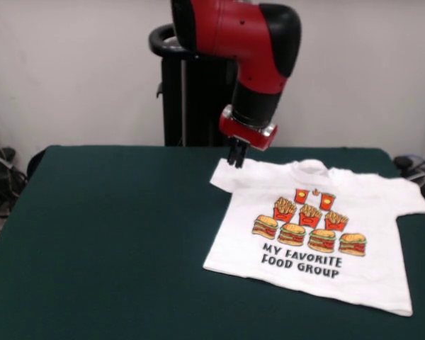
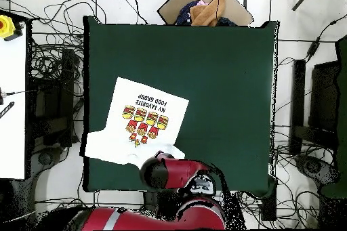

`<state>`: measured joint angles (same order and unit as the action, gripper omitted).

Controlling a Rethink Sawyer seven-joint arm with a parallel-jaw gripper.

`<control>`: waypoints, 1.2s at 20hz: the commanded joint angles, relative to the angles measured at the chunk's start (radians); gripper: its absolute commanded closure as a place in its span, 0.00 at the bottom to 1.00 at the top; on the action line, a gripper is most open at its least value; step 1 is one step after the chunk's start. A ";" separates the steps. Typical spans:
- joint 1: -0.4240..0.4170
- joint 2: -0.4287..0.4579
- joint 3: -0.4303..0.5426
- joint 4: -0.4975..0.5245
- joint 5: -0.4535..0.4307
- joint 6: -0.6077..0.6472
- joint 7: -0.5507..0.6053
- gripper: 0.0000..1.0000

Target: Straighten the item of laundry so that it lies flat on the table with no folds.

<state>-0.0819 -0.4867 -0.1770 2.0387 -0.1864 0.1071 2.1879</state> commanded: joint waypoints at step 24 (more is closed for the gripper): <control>0.121 0.221 -0.015 -0.131 0.177 -0.121 0.198 1.00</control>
<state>0.0091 -0.3649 -0.2127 2.0003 -0.1027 0.0456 2.1879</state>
